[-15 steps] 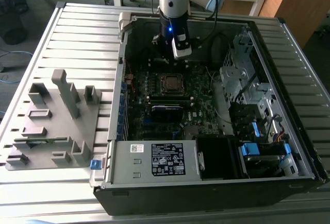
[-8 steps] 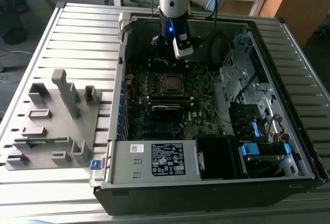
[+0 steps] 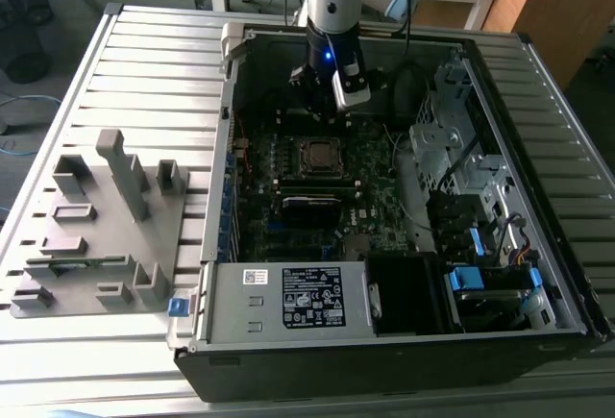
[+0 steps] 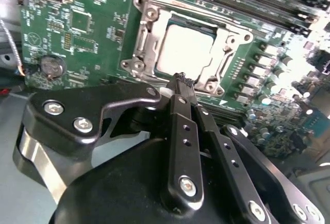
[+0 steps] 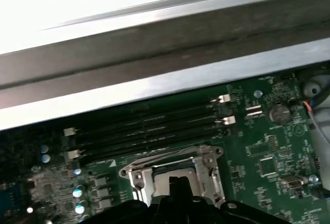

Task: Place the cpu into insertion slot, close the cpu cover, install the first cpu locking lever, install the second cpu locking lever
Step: 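Install the first cpu locking lever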

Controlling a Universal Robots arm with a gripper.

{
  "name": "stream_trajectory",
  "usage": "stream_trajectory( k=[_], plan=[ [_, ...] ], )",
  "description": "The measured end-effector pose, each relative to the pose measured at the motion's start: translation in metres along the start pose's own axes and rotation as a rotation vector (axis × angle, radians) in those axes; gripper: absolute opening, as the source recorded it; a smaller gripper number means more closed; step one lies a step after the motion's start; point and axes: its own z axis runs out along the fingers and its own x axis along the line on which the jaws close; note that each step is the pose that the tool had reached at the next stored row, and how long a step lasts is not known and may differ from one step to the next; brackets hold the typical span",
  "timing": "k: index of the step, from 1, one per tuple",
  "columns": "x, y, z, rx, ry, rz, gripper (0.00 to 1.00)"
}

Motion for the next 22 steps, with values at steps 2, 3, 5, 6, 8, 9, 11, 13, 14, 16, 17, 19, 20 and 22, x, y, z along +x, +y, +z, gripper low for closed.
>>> stream_trajectory(
  k=[2,3,5,6,8,9,11,13,14,16,17,19,20,22],
  plan=[
    [-0.0025,0.0006,0.0006,-0.0004,0.0011,-0.007,0.11],
    [-0.0027,0.0006,0.0007,-0.0005,0.0017,-0.017,0.11],
    [-0.0027,0.0006,0.0010,-0.0016,0.0032,-0.043,0.11],
    [-0.0027,0.0006,0.0012,-0.0024,0.0040,-0.058,0.11],
    [-0.0027,0.0006,0.0017,-0.0038,0.0058,-0.090,0.11],
    [-0.0027,0.0006,0.0020,-0.0045,0.0066,-0.105,0.11],
    [-0.0027,0.0006,0.0028,-0.0054,0.0082,-0.134,0.11],
    [-0.0027,0.0005,0.0030,-0.0033,0.0098,-0.150,0.11],
    [-0.0027,0.0005,0.0029,-0.0032,0.0098,-0.150,0.11],
    [-0.0027,0.0005,0.0030,-0.0031,0.0097,-0.150,0.11],
    [-0.0027,0.0005,0.0031,-0.0030,0.0097,-0.150,0.11],
    [-0.0027,0.0005,0.0028,-0.0028,0.0097,-0.150,0.11],
    [-0.0027,0.0005,0.0024,-0.0026,0.0096,-0.150,0.11],
    [-0.0027,0.0006,0.0023,-0.0006,0.0092,-0.150,0.11]
  ],
)
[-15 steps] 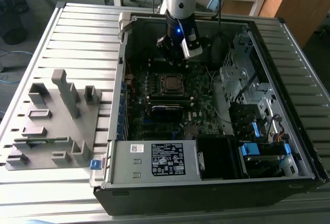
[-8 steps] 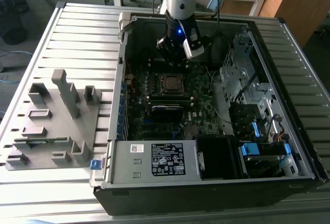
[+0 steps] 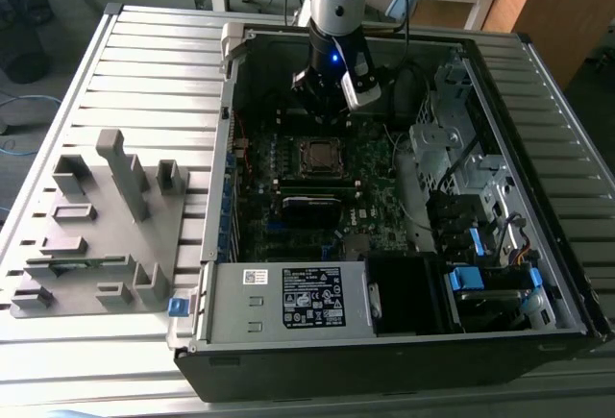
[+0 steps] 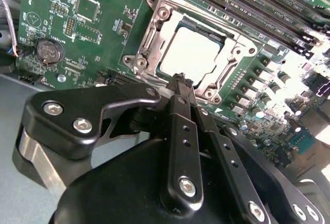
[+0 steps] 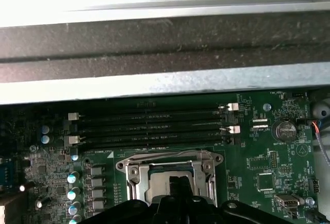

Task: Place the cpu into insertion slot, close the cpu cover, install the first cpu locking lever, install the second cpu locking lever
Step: 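Install the first cpu locking lever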

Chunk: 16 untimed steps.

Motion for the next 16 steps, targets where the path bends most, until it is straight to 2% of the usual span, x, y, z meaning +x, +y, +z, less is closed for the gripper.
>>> stream_trajectory(
  k=[7,16],
  plan=[
    [-0.0001,-0.0021,-0.0003,0.0007,0.0002,0.000,0.11],
    [-0.0014,-0.0177,-0.0009,0.0005,0.0000,0.000,0.11]
  ],
)
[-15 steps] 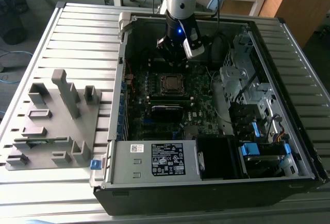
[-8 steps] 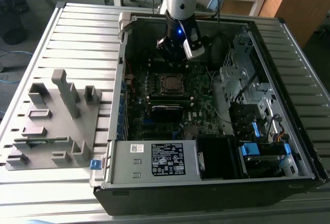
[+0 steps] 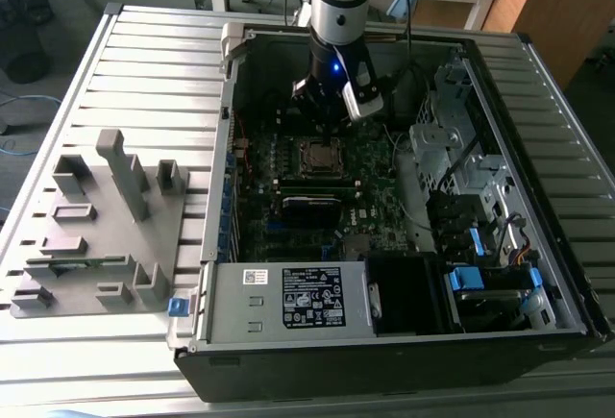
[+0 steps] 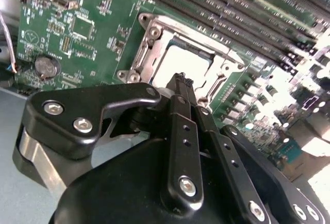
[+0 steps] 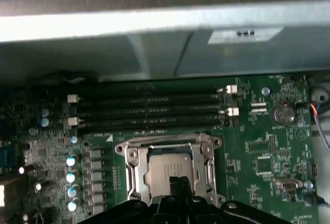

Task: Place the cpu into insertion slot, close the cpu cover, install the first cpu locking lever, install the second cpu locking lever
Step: 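Install the first cpu locking lever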

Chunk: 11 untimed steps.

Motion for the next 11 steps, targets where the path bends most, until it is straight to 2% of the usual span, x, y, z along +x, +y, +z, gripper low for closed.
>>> stream_trajectory(
  k=[3,8,11],
  plan=[
    [0.0000,-0.0001,-0.0007,0.0004,0.0002,0.000,0.11],
    [-0.0003,0.0002,-0.0065,-0.0002,0.0000,0.000,0.11],
    [-0.0003,0.0003,-0.0067,-0.0004,0.0000,0.000,0.11]
  ],
)
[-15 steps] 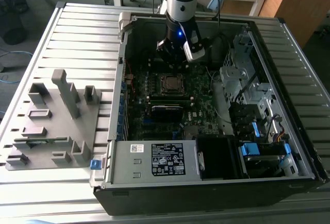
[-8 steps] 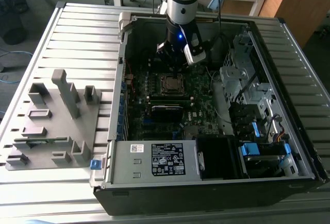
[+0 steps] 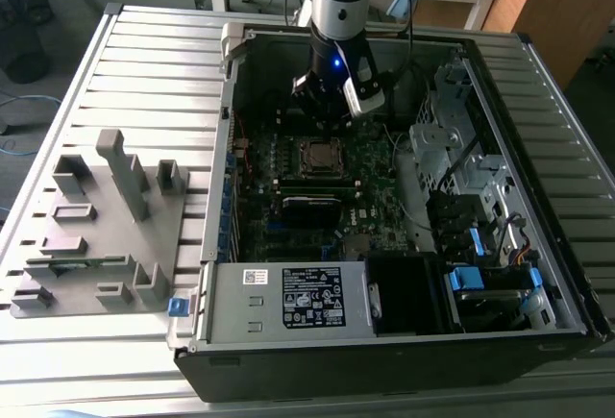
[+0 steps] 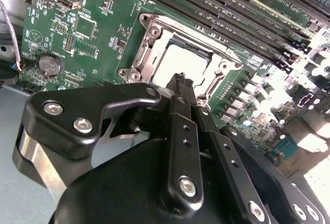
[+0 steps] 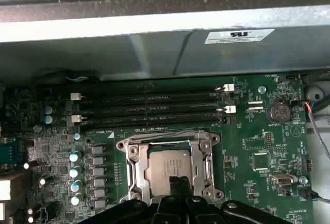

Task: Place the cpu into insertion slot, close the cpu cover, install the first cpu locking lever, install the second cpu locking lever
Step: 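Install the second cpu locking lever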

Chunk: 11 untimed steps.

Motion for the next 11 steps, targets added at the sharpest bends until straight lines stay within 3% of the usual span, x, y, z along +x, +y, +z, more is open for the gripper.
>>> stream_trajectory(
  k=[2,11],
  plan=[
    [-0.0002,0.0003,-0.0062,0.0003,0.0001,0.000,0.11],
    [-0.0003,0.0003,-0.0073,0.0007,0.0003,0.000,0.11]
  ],
)
